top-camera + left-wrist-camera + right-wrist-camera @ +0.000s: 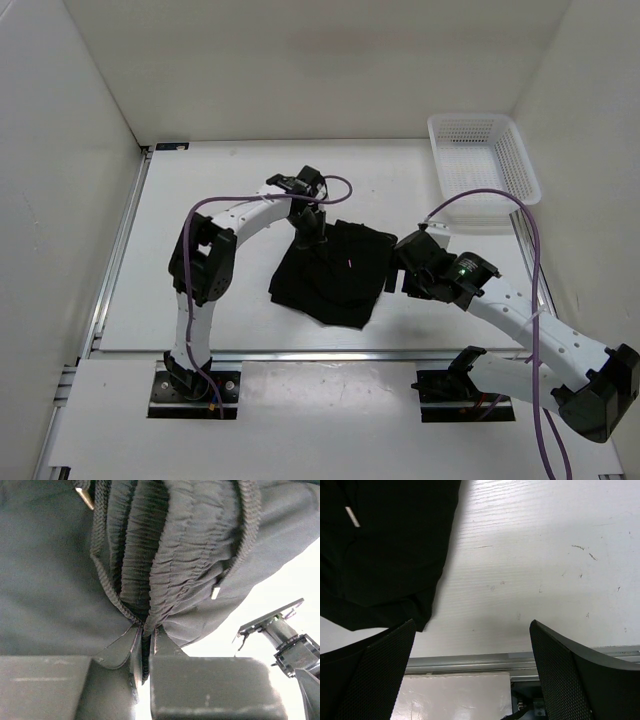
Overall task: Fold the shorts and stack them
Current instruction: Fold the shorts
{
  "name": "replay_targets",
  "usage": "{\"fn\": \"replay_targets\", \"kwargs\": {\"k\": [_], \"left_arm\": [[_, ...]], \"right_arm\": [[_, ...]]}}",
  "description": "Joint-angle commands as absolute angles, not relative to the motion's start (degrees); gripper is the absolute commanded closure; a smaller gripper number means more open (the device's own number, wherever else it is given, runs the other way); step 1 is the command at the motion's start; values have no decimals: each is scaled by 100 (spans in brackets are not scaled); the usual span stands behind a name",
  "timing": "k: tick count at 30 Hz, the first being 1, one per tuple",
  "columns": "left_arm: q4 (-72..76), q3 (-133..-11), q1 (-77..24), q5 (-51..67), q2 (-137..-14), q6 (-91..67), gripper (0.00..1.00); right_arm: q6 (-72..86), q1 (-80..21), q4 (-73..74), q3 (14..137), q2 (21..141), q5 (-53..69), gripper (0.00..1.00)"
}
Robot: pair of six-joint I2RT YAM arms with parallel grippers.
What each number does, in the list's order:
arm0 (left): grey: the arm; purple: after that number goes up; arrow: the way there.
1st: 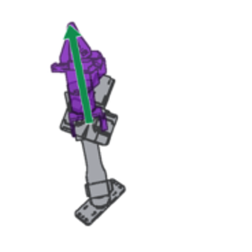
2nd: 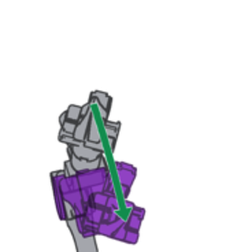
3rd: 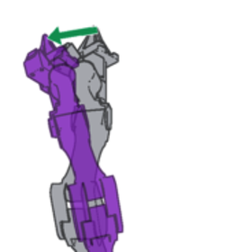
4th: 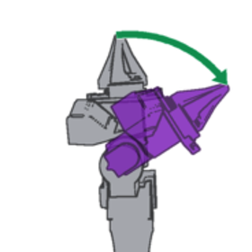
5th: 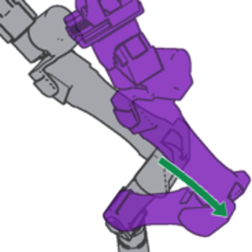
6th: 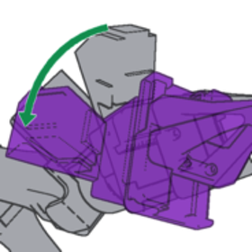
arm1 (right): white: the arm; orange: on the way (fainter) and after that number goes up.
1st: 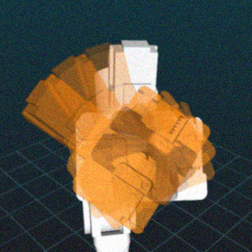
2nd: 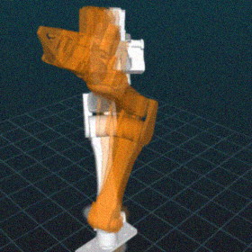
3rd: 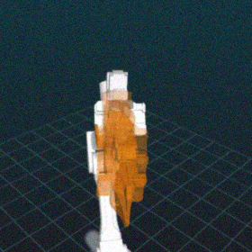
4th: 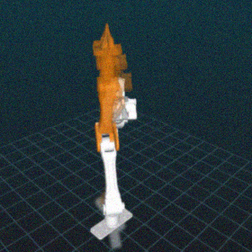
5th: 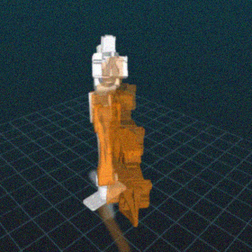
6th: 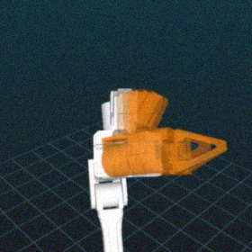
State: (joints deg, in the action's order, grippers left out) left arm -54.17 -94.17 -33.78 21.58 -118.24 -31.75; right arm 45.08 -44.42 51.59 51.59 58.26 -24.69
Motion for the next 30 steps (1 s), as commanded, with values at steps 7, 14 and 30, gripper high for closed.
{"fn": "replay_targets", "kwargs": {"k": [7, 14, 30], "left_arm": [[-6275, -10335, -3182, 1292, -10381, -3129, 90], [-6530, -10275, -2787, 933, -9695, -3182, 90], [-5487, -7166, -1776, 659, -8138, -3455, 30]], "right_arm": [[4500, -4465, 5353, 5493, 5818, -2848, 1], [4500, -4465, 5405, 5493, 5871, -2900, 1], [4298, -4465, 5186, 5774, 6311, -2628, 1]]}}
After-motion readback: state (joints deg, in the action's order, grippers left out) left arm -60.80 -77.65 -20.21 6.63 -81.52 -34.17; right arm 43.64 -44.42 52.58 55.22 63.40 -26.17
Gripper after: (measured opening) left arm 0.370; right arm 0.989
